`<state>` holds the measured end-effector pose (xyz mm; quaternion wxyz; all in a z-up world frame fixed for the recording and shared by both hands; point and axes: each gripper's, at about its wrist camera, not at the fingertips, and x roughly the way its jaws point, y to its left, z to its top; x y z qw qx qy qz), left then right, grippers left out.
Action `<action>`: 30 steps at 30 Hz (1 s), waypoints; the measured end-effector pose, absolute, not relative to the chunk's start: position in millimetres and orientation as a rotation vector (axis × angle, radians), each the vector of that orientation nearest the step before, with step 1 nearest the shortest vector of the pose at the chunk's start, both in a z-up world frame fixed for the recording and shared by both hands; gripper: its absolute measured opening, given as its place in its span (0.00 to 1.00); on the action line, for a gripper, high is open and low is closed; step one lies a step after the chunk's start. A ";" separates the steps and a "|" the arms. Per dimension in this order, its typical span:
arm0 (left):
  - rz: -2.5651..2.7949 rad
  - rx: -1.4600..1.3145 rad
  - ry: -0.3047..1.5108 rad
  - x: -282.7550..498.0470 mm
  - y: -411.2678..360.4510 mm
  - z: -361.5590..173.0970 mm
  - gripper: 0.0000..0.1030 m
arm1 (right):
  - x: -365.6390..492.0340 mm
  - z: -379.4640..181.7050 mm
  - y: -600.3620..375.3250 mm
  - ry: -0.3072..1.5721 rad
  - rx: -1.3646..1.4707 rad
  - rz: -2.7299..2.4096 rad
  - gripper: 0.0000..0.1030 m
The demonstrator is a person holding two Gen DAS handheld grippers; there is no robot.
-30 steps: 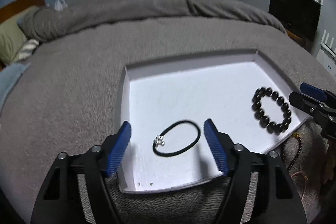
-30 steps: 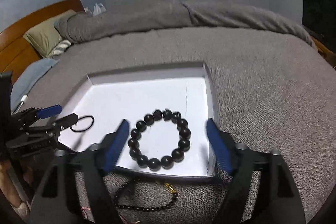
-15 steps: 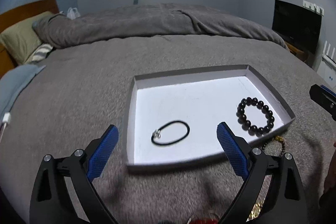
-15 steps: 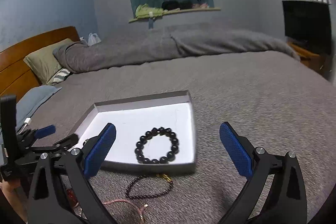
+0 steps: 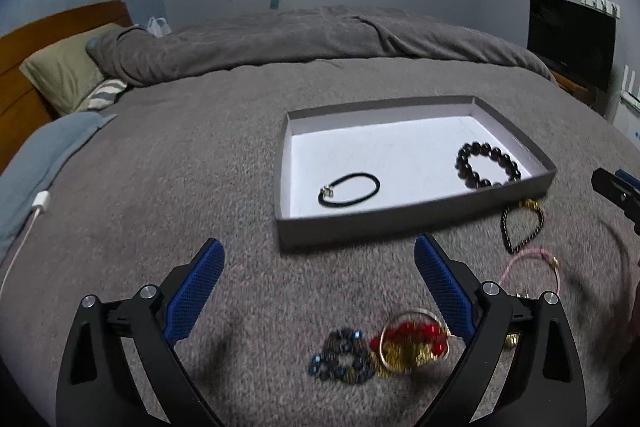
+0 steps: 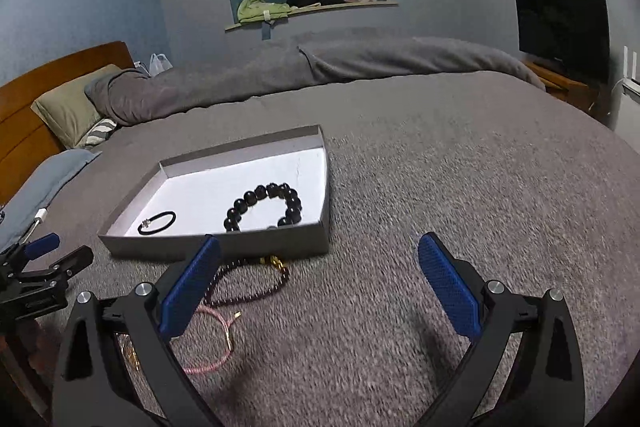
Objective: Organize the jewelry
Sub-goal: 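Withdraw both open tools from the tray back to the jewelry pile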
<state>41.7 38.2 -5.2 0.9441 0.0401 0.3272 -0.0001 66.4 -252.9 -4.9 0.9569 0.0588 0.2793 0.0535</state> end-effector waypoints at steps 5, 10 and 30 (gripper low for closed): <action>-0.006 0.067 0.666 26.1 46.6 -9.2 0.93 | 56.5 -12.7 -253.5 0.587 0.103 0.101 0.95; 0.008 0.068 0.685 17.1 55.7 -17.5 0.93 | 49.1 -18.8 -256.2 0.608 0.100 0.097 0.95; 0.055 -0.003 0.728 14.2 85.9 -22.4 0.93 | 60.3 -33.2 -236.2 0.681 0.042 0.186 0.84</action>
